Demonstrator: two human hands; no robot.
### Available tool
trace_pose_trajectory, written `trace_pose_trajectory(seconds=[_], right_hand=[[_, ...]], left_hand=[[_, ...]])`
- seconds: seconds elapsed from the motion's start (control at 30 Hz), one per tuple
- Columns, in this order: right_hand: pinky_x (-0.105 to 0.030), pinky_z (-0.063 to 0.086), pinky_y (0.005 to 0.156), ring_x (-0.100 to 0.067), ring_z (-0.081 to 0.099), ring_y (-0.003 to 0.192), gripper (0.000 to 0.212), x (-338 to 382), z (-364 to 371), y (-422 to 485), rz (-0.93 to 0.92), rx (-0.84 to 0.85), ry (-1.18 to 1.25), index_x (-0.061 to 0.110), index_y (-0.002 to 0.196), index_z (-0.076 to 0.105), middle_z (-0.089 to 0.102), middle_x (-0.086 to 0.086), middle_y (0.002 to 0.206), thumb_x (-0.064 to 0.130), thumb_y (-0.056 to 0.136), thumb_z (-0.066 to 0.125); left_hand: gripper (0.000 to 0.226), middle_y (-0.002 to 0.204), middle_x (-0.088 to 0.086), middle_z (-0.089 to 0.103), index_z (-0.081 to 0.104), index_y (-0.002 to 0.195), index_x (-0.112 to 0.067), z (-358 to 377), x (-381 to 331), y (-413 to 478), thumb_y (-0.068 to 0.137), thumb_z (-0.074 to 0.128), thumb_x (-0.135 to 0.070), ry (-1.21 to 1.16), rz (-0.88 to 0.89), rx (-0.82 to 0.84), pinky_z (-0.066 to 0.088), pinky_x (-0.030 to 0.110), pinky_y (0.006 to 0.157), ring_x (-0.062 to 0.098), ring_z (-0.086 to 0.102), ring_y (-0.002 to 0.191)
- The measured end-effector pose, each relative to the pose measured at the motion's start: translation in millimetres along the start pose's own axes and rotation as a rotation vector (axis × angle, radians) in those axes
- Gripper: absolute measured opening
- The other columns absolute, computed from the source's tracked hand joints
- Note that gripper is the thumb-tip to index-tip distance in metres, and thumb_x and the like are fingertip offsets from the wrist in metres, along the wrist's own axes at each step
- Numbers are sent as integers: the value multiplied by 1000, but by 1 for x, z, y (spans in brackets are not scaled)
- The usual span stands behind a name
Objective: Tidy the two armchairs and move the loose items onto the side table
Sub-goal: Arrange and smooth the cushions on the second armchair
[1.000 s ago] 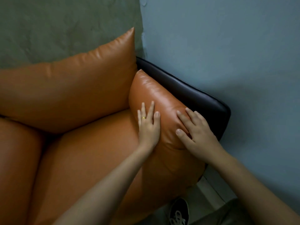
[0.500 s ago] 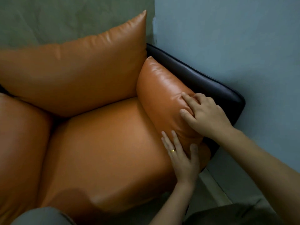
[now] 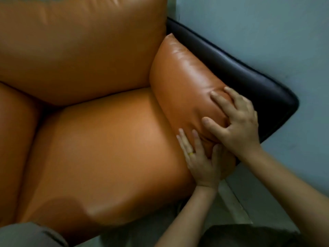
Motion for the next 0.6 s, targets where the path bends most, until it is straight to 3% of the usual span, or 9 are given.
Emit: trace_pose_trajectory(seconds=[0.17, 0.27, 0.43, 0.5, 0.6], right_hand=[[-54, 32, 111, -32, 38, 136, 65, -6, 21, 23, -23, -11, 28, 37, 143, 50, 40, -2, 155, 63, 83, 56], [-55, 30, 110, -32, 36, 138, 64, -5, 23, 24, -18, 3, 34, 37, 143, 49, 38, -1, 156, 62, 85, 54], [-57, 29, 109, -33, 34, 140, 66, 8, 4, 16, 11, 66, -76, 38, 146, 44, 36, -4, 157, 64, 86, 50], [-60, 29, 109, -36, 34, 141, 66, 17, -5, 15, 36, 78, -148, 38, 146, 43, 37, -8, 156, 65, 86, 48], [-66, 24, 113, -40, 30, 142, 67, 31, -9, 12, 114, 122, -211, 35, 147, 41, 35, -15, 157, 62, 87, 54]], left_hand=[[73, 168, 1, 6, 8, 157, -43, 11, 1, 21, 97, 47, -56, 33, -52, 6, 39, 51, 113, 28, 13, 154], [70, 169, 0, 1, 6, 157, -44, 8, 0, 21, 98, 41, -60, 36, -52, 43, 36, 52, 115, 27, 7, 155], [71, 166, -10, -16, 1, 156, -46, -27, 1, 24, 100, 44, -55, 38, -4, 318, 23, 43, 122, 21, -4, 155], [70, 166, -14, -17, 0, 155, -50, -57, 11, 24, 103, 47, -45, 69, 55, 414, 34, 42, 117, 19, 8, 155], [73, 167, -11, -11, 5, 156, -47, -120, 38, 13, 102, 48, -25, 170, 103, 404, 53, 39, 96, 19, 29, 149]])
Point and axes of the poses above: each hand's wrist, its own y-axis towards the middle knuckle, its own z-axis out of the palm, x = y × z, the point moved 4 cm from there along y, towards the middle knuckle
